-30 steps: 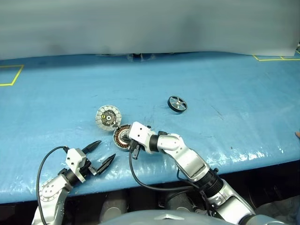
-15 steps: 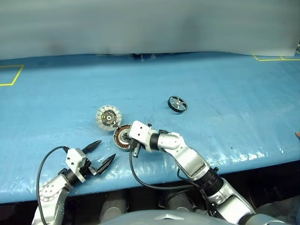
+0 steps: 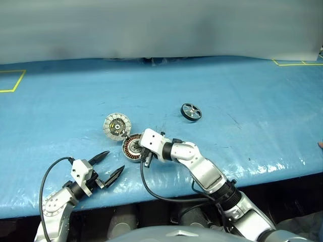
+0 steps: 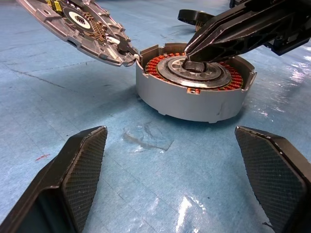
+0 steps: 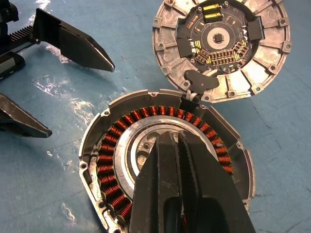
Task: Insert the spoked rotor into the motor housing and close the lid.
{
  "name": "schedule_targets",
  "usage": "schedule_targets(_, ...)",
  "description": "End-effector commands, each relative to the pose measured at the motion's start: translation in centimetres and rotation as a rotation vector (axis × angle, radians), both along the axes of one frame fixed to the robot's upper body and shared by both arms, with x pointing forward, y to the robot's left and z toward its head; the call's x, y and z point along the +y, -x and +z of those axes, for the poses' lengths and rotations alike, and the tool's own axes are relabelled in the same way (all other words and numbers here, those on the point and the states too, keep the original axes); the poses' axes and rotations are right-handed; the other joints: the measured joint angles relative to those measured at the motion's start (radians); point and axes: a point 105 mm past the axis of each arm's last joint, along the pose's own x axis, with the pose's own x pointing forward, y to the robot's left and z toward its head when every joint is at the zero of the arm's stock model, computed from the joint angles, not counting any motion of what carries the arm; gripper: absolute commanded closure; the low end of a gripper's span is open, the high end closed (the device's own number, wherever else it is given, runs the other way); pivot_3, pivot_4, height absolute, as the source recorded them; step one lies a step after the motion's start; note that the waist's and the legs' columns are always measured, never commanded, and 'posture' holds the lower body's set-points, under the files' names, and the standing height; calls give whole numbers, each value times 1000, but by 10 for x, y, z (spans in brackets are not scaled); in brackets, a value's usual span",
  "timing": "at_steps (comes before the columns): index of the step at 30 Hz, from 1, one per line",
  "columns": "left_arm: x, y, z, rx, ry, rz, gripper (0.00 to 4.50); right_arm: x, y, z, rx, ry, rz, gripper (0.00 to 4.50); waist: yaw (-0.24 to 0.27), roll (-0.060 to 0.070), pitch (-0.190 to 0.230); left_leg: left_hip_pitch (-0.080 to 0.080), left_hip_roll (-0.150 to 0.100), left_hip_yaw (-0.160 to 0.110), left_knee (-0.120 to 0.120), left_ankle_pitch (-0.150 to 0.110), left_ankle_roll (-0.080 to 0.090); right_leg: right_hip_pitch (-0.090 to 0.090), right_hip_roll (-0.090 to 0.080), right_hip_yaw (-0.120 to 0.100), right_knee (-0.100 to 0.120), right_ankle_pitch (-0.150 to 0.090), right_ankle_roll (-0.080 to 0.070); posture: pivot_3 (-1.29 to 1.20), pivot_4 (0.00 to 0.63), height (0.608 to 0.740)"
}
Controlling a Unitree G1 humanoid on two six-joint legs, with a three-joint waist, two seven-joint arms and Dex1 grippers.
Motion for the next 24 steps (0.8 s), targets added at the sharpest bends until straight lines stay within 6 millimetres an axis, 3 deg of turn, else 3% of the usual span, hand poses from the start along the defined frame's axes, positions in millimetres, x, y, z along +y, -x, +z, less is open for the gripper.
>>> schedule_targets(1,1,1,-1,3,5,1,0,-8,-3,-3,6,15,-29,4347,0,0,0,0,0,0,0,0,0,0,0,0,0,0,0,0,150,740)
schedule_targets(9,1,1,-1,2,3,-2,0,-8,0,-7,19,20,-31,4347,0,0,0,1,0,0,0,0,0,1,0,0,0,0,0,0,150,740)
schedule_targets(17,1,1,-2,7,4,-1,0,5,-2,24,3,-132,-17,4347,0,0,0,1,0,0,0,0,0,1,0,0,0,0,0,0,150,740)
schedule_targets(24,0,1,-2,4,6,0,0,14,1,22,15,-130,15,4347,0,0,0,1,0,0,0,0,0,1,0,0,0,0,0,0,150,740)
